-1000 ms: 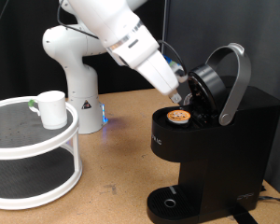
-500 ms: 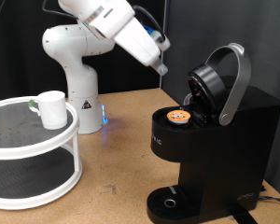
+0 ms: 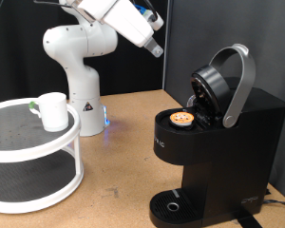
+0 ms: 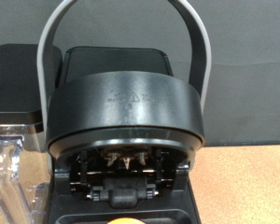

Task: Make a cup of coffee with the keurig machine

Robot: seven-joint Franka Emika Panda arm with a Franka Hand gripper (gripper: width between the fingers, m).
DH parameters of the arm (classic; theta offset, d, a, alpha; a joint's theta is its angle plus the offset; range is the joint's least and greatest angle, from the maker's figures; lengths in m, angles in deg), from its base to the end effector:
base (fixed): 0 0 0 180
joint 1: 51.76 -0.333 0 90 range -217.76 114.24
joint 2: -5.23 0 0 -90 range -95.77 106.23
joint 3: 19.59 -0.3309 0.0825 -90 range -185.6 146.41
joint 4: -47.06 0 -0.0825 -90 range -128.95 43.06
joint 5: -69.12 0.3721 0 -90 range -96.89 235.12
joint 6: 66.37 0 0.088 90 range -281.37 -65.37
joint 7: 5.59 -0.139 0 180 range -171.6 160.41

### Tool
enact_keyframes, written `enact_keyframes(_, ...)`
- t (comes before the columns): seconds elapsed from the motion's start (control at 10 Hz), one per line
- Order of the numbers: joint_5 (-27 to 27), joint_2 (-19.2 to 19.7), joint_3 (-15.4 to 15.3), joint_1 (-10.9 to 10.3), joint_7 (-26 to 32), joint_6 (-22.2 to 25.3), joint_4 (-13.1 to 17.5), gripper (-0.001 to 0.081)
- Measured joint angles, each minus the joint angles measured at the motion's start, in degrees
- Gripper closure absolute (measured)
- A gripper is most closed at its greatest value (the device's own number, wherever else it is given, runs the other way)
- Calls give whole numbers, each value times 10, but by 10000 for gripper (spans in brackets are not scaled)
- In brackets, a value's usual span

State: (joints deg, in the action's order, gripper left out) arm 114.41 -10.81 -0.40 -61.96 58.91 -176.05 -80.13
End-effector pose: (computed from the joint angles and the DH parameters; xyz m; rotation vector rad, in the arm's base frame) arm 0.4657 -0.0105 0.5023 -2.2478 -0.7987 -0.5684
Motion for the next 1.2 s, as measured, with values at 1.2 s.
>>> enact_keyframes(1.2, 134, 57, -46, -46, -34, 33, 105, 3)
